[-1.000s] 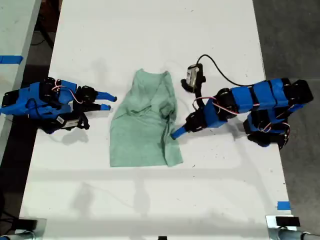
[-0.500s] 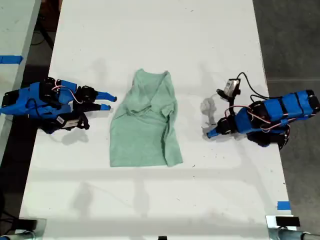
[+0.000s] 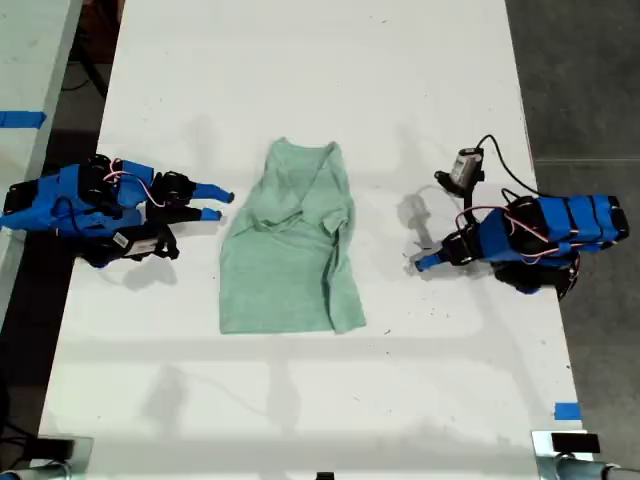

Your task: Fold t shirt

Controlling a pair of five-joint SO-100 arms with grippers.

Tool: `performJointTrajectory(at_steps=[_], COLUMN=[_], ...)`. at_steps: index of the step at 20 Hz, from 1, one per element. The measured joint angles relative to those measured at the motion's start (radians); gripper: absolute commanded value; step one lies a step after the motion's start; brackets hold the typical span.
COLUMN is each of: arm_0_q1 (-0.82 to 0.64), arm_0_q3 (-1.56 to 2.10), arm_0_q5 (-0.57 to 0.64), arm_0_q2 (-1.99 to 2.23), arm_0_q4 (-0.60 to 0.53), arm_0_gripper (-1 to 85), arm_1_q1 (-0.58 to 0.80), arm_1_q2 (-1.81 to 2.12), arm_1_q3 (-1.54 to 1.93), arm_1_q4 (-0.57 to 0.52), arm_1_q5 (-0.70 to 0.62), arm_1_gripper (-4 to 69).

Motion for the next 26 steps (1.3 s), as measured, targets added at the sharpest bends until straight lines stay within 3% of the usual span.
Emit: performJointTrajectory(at_steps=[26], arm_0_q1=[0.0], arm_0_q3=[0.0], arm_0_q5=[0.003], arm_0_q2=[0.0], arm_0_q4=[0.0], arm_0_gripper=[18.6], arm_1_q1=[0.041], arm_1_q2=[0.006], arm_1_q3=[0.0], arm_1_q4=[0.0], arm_1_q5=[-0.071], arm_1_gripper=[8.1])
